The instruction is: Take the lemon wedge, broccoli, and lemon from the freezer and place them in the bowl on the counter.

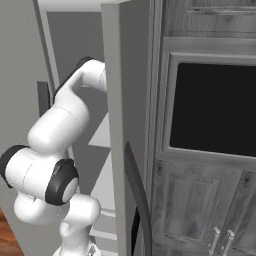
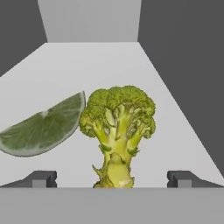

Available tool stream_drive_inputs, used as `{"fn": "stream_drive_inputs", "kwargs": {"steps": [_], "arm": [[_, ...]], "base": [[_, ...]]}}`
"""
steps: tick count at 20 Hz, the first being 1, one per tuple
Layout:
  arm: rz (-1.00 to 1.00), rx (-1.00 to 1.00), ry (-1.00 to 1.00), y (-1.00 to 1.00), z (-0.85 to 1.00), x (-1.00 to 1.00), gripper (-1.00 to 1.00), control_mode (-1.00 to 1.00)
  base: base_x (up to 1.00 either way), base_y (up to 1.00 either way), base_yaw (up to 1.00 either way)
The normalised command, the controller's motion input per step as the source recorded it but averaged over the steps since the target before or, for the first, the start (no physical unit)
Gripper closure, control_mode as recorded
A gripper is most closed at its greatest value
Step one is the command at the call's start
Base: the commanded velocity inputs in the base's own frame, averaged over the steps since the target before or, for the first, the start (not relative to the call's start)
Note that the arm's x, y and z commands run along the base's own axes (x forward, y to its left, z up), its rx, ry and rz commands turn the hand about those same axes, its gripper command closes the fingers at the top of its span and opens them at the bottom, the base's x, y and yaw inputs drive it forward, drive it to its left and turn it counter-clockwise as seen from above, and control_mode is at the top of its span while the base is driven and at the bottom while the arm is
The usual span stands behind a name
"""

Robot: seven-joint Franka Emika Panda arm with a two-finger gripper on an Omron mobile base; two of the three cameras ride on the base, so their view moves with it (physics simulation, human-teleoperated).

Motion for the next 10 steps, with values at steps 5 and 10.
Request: {"fn": "stream_drive_inputs", "kwargs": {"steps": [5,10], "arm": [[0.0,0.0,0.0,0.0,-0.19,0.32,-1.0,-1.0],[0.0,0.0,0.0,0.0,-0.12,0.31,1.0,-1.0]], "base": [[0.0,0.0,0.0],[0.0,0.0,0.0]]}}
